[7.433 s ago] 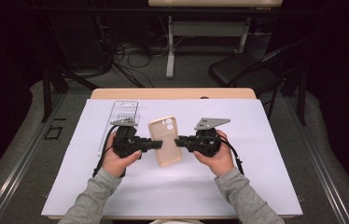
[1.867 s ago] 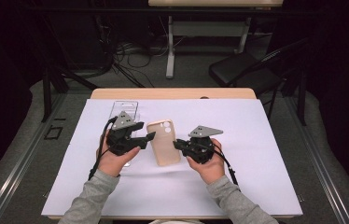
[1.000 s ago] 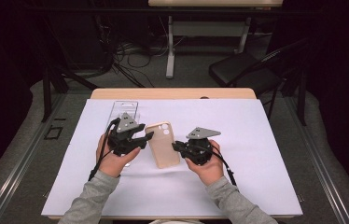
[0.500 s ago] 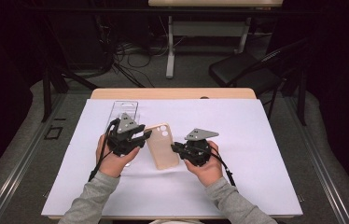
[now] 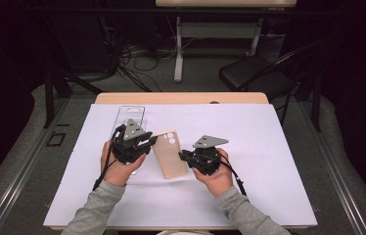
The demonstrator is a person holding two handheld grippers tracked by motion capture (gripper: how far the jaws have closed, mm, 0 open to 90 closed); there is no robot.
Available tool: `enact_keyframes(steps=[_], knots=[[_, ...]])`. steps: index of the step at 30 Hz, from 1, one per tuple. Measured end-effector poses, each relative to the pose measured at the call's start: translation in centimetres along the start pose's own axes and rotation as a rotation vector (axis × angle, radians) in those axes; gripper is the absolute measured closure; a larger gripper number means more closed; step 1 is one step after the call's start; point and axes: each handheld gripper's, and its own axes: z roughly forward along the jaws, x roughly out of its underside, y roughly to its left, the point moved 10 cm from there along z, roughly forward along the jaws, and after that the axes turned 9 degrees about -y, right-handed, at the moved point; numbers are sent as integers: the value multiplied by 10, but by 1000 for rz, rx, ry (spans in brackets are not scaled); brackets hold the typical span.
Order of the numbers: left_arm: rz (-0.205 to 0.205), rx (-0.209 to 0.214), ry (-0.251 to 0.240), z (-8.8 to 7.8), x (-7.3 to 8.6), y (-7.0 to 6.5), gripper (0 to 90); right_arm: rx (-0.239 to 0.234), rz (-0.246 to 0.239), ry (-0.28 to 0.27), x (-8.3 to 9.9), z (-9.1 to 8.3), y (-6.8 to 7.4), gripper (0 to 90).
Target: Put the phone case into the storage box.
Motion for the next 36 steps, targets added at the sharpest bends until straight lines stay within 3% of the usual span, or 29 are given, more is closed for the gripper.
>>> enact_keyframes(steps=[16, 36], knots=[[13, -5, 18, -1, 1, 0, 783, -3, -1, 1, 1, 1, 1, 831], [-16, 14, 27, -2, 3, 1, 787, -5, 3, 4, 2, 1, 1, 828]])
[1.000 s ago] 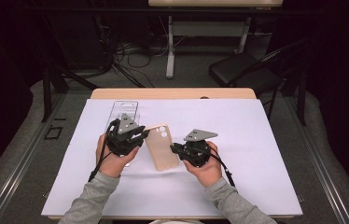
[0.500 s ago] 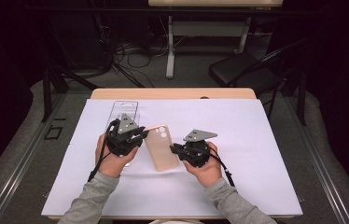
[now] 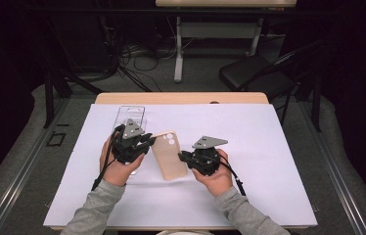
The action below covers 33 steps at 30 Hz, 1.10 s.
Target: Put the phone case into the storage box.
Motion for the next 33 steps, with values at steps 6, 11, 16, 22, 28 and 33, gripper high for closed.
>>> enact_keyframes(steps=[6, 11, 16, 22, 28, 33], knots=[[7, 1, -5, -1, 0, 0, 789, -4, 4, -1, 0, 0, 0, 826], [4, 7, -12, -1, -1, -1, 789, -6, 9, -3, 0, 0, 0, 823], [-2, 23, -14, -2, -2, 0, 790, -7, 15, -5, -1, 0, 0, 821], [3, 23, -19, -2, -2, 0, 791, -12, 17, -6, -1, 1, 1, 817], [4, 25, -21, -1, -2, 1, 791, -17, 21, -13, -2, 0, 1, 807], [6, 24, -19, 0, -1, 2, 791, -19, 32, -20, -3, -1, 1, 784]])
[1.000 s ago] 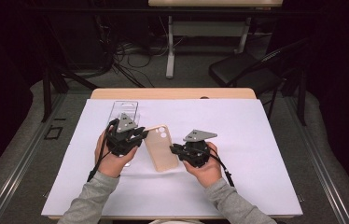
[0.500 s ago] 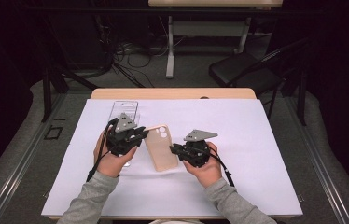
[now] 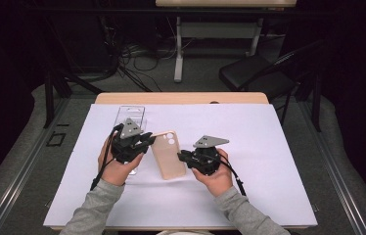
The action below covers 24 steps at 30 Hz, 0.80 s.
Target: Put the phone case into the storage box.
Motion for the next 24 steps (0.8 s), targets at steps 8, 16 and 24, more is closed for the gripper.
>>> enact_keyframes(steps=[8, 16, 24], knots=[[6, 2, -23, 1, -1, 2, 792, 3, -4, -23, -4, -2, -1, 724], [41, -8, -55, 2, -4, 7, 791, 4, -3, -43, -8, -4, -2, 656], [62, -8, -108, 3, -7, 12, 791, 26, -15, -67, -13, -7, -9, 551]])
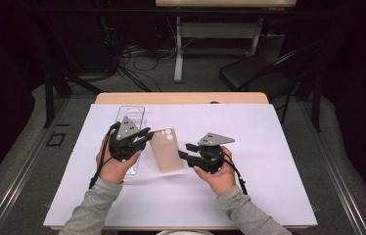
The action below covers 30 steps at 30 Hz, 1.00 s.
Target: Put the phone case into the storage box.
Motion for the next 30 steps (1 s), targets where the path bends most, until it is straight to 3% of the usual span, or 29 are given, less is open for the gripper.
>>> enact_keyframes(steps=[7, 11, 19, 23, 30], knots=[[24, -12, -32, 2, 0, 6, 791, 49, -25, 1, -1, -3, -14, 470], [39, -15, -70, 3, -2, 7, 791, 70, -49, 40, 4, -4, -20, 458], [64, -38, -116, 3, -6, 7, 791, 86, -73, 66, 6, -7, -23, 480], [66, -42, -145, 3, -8, 10, 791, 79, -52, 62, 5, -10, -24, 489], [75, -55, -154, 3, -8, 14, 792, 101, -63, 76, 5, -15, -33, 453]])
